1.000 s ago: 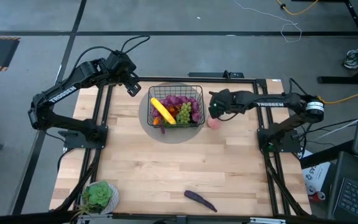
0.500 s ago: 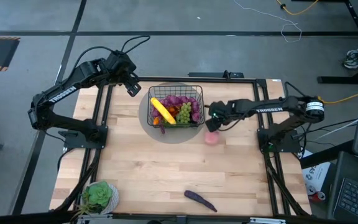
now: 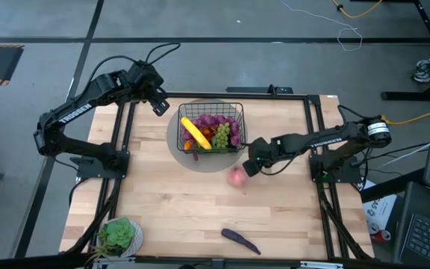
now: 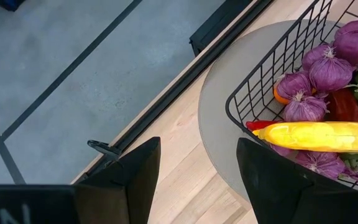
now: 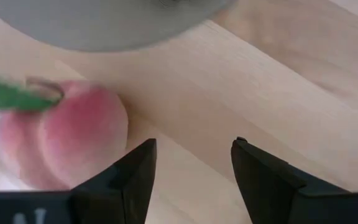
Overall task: Build produce basket
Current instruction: Put the pink peach into the wire basket
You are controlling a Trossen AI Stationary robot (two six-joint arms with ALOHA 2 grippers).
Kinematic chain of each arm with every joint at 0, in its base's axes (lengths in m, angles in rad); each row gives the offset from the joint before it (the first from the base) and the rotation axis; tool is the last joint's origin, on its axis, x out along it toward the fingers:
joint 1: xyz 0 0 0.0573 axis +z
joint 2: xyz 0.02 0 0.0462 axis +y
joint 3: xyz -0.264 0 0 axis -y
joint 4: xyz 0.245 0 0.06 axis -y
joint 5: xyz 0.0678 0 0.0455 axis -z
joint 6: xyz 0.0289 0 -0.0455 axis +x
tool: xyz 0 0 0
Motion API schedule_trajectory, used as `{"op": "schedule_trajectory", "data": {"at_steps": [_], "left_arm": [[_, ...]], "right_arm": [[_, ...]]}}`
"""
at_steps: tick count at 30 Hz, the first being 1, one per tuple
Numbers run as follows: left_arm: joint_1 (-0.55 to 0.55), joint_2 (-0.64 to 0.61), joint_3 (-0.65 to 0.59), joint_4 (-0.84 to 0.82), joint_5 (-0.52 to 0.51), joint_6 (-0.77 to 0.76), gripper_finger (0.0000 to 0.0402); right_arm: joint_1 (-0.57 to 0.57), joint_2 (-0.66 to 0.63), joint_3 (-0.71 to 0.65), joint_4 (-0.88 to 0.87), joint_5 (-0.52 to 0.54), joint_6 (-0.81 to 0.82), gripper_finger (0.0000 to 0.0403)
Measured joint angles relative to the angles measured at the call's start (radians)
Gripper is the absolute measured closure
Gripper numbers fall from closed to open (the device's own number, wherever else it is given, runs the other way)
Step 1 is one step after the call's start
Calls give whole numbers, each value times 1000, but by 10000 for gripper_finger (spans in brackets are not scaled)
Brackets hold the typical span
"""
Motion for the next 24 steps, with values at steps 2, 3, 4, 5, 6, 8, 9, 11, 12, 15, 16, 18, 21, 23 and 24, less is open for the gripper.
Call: {"op": "schedule_trajectory", "data": {"at_steps": [2, 3, 4, 5, 6, 8, 9, 11, 12, 15, 16, 18, 21, 23, 24], "left_arm": [[0, 0, 0, 0, 0, 0, 194], [0, 0, 0, 0, 0, 0, 194], [0, 0, 0, 0, 0, 0, 194], [0, 0, 0, 0, 0, 0, 194], [0, 0, 0, 0, 0, 0, 194], [0, 0, 0, 0, 0, 0, 194], [0, 0, 0, 0, 0, 0, 194], [0, 0, 0, 0, 0, 0, 194], [0, 0, 0, 0, 0, 0, 194], [0, 0, 0, 0, -1, 0, 194], [0, 0, 0, 0, 0, 0, 194], [0, 0, 0, 0, 0, 0, 194], [0, 0, 0, 0, 4, 0, 194], [0, 0, 0, 0, 6, 0, 194], [0, 0, 0, 0, 6, 0, 194]], "right_arm": [[16, 0, 0, 46, 25, 26, 195], [24, 0, 0, 71, 40, 36, 195], [32, 1, 0, 95, 46, 46, 195], [41, 3, 0, 116, 47, 49, 195], [52, 5, 0, 130, 47, 50, 195], [78, 5, 0, 153, 47, 54, 195], [94, 5, 0, 173, 47, 55, 195], [127, 5, 0, 218, 47, 55, 195], [144, 5, 0, 254, 47, 54, 195], [192, 26, 2, 396, 47, 52, 195], [206, 41, 2, 439, 47, 52, 195], [228, 75, 2, 525, 47, 45, 195], [251, 123, 2, 587, 47, 7, 195], [264, 149, 1, 604, 48, -5, 195], [269, 160, 1, 613, 48, -4, 195]]}}
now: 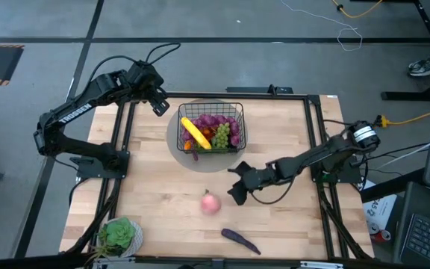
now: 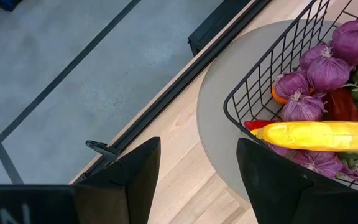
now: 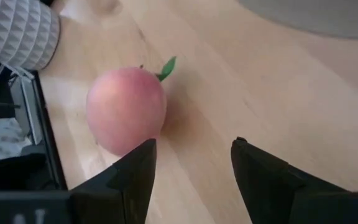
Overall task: Build produce basket
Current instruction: Put the pink peach into the wire basket
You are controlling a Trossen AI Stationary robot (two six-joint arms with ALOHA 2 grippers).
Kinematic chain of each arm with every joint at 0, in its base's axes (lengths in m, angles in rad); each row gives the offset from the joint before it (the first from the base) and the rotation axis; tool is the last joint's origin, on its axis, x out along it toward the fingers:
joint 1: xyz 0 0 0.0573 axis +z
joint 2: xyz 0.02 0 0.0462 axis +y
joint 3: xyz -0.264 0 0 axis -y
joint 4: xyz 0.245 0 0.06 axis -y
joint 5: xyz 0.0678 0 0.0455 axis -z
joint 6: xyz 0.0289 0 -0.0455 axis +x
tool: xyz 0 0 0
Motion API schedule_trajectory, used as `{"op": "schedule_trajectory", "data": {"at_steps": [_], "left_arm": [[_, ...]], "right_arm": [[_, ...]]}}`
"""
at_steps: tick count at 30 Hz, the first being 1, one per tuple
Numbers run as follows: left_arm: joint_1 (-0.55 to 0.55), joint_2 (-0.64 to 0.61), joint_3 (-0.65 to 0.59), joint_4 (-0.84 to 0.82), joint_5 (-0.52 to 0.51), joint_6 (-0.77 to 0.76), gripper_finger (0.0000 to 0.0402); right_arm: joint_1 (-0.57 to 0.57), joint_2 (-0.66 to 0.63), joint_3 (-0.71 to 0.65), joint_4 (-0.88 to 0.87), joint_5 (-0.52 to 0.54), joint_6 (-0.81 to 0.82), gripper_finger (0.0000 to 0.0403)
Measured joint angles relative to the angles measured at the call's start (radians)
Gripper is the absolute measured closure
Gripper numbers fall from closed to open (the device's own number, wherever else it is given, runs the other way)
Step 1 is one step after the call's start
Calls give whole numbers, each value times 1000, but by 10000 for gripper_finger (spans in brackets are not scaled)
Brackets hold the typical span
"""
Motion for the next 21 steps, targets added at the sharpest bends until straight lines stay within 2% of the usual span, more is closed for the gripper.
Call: {"op": "schedule_trajectory", "data": {"at_steps": [5, 11, 14, 17, 21], "left_arm": [[0, 0, 0, 0, 1, -11, 194], [-10, 0, 0, 0, 19, -34, 194], [-34, 0, 0, 2, 115, -34, 194], [-71, 0, 0, 19, 255, -34, 194], [-152, 15, 0, 57, 410, -34, 194]], "right_arm": [[17, 14, 0, 17, -1, -17, 195], [19, -4, 0, 11, -21, -171, 195], [6, -36, 0, -3, -32, -235, 195], [-1, -74, 0, -14, -34, -293, 195], [1, -130, 0, -67, -36, -371, 195]]}}
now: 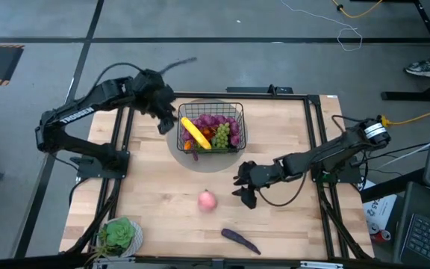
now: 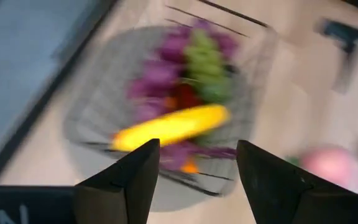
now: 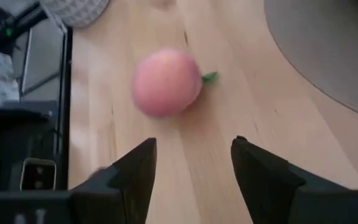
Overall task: Build produce basket
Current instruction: Put the pink peach into the wire basket
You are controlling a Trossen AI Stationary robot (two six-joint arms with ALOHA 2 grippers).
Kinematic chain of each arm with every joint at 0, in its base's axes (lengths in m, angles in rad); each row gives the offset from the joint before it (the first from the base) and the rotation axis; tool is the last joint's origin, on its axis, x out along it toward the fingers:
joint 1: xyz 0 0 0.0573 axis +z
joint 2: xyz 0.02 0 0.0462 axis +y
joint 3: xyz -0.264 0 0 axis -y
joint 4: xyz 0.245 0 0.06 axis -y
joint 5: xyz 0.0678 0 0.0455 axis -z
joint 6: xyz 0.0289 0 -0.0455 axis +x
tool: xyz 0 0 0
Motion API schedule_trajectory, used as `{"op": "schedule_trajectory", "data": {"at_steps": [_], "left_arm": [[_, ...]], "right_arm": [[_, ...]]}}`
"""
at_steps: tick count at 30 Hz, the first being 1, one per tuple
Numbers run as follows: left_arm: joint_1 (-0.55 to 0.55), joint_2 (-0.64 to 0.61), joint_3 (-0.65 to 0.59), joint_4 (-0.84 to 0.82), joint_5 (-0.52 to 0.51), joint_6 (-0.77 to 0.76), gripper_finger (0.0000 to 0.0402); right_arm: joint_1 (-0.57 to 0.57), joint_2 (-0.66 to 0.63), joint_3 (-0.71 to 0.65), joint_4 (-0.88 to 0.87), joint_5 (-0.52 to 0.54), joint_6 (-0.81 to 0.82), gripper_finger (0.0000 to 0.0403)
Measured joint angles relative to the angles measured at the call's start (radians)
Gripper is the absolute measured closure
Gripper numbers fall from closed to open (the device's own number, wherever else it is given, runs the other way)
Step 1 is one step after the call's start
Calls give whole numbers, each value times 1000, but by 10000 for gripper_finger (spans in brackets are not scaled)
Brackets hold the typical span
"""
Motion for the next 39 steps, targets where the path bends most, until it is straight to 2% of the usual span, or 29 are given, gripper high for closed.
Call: {"op": "schedule_trajectory", "data": {"at_steps": [2, 8, 15, 21, 26, 32, 39], "left_arm": [[-51, 12, 0, -1, 36, -4, 194], [-234, 64, 0, -1, 29, -118, 194], [-467, 197, 0, 15, -51, -307, 194], [-661, 301, 0, 20, -53, -585, 194], [-798, 387, 0, 114, -83, -814, 194], [-893, 506, 0, 298, -154, -976, 194], [-926, 639, 0, 315, -167, -1131, 194]], "right_arm": [[0, -25, 0, -40, -1, -23, 195], [0, -67, 0, -152, 28, -46, 195], [11, -67, 0, -254, 7, -79, 195], [48, -67, 0, -418, -76, -95, 195], [72, -67, 0, -569, -47, -95, 195], [73, -67, 0, -615, -17, -153, 195], [73, -67, 0, -612, -17, -204, 195]]}}
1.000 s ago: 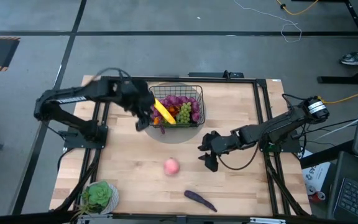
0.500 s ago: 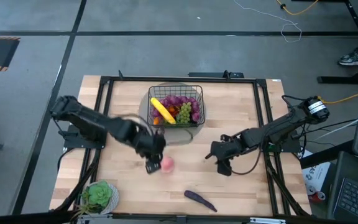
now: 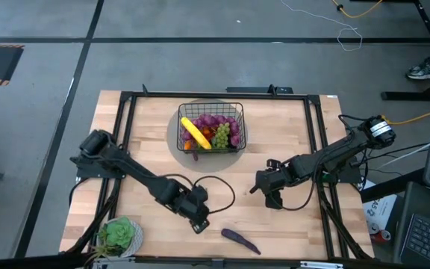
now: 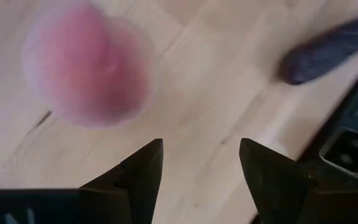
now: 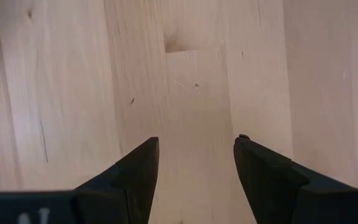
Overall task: Build produce basket
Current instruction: Put the pink peach into the wire basket
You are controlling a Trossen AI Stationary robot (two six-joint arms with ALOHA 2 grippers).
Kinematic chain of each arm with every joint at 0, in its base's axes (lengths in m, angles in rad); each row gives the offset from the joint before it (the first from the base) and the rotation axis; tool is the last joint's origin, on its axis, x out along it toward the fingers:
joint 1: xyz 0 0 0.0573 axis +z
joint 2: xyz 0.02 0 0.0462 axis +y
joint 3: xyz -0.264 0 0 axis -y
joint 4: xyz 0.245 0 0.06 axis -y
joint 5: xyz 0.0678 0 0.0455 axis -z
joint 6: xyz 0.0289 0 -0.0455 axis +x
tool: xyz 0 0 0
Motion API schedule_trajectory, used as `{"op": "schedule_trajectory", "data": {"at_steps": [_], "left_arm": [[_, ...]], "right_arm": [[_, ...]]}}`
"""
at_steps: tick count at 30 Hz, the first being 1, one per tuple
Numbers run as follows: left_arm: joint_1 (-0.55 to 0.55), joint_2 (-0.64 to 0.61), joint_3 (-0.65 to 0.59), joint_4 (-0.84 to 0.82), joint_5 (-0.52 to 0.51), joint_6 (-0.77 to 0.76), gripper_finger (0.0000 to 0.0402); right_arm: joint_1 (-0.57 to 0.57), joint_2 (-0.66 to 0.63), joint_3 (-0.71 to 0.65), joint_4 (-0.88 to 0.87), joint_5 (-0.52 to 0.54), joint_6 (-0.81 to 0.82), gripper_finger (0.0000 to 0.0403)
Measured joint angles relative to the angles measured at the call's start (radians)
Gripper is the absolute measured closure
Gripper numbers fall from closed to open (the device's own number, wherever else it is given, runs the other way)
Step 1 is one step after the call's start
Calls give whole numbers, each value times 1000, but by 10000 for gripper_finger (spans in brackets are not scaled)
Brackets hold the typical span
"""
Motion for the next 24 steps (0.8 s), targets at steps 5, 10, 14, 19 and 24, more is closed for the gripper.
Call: {"op": "schedule_trajectory", "data": {"at_steps": [5, 10, 14, 19, 24], "left_arm": [[3, 45, 0, -4, -41, -41, 194], [22, 54, 0, -25, -181, -17, 194], [51, 53, 0, -19, -312, -3, 194], [80, 53, 0, 11, -343, 47, 194], [84, 51, 0, 61, -408, 73, 194]], "right_arm": [[0, 0, 0, 2, 1, -1, 195], [0, 0, 0, 23, 11, -3, 195], [0, 0, 0, 31, 62, -4, 195], [0, 0, 0, 31, 77, -4, 195], [0, 0, 0, 31, 78, -4, 195]]}}
